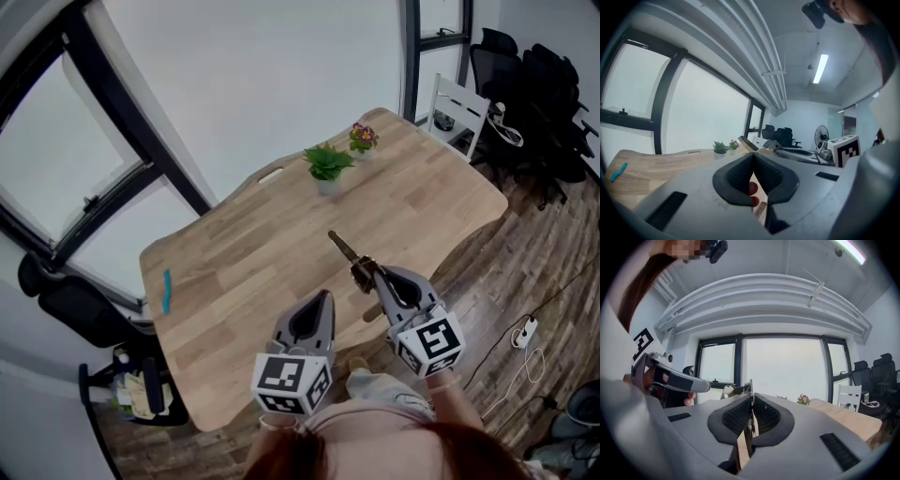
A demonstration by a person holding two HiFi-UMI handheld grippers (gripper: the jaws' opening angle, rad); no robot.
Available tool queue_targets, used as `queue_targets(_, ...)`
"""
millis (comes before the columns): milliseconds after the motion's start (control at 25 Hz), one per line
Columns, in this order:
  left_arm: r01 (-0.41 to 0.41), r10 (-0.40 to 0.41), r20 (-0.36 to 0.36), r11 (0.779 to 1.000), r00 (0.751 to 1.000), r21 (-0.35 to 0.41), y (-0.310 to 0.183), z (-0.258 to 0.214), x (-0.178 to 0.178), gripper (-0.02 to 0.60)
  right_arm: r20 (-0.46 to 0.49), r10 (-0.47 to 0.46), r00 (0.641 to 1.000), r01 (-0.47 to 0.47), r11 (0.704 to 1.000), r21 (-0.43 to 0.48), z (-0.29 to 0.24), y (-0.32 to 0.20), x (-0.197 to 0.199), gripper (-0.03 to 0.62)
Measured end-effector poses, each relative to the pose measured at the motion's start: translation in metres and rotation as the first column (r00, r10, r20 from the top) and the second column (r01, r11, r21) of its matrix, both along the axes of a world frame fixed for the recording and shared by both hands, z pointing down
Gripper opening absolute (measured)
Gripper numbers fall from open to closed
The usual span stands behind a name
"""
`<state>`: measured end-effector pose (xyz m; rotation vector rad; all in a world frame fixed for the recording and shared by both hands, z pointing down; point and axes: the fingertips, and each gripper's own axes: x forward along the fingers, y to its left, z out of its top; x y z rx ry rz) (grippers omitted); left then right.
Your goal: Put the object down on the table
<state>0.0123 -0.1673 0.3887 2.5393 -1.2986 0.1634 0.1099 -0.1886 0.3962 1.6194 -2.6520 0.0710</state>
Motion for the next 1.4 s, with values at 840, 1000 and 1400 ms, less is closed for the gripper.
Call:
queue_targets(840,0.099,-0.1,-0.001,0.994,0.995,-0.051,-0.066,0.033,-0.007,0.002,-0.218,-0.148,0.965,0.138,0.989,-0.058,0.055,-0.078,-0.021,0.008)
queue_targets(1000,0.087,-0.087,-0.003,0.995,0.996,-0.055,-0.076,0.032,-0.013,0.002,-0.273,-0.159,0.949,0.147,0.987,-0.064,0.065,-0.088,-0.031,0.008)
queue_targets(1400,0.05,-0.051,-0.007,0.997,0.999,-0.055,-0.105,0.03,-0.03,0.002,-0.347,-0.162,0.924,0.128,0.985,-0.119,0.1,-0.113,-0.046,0.008)
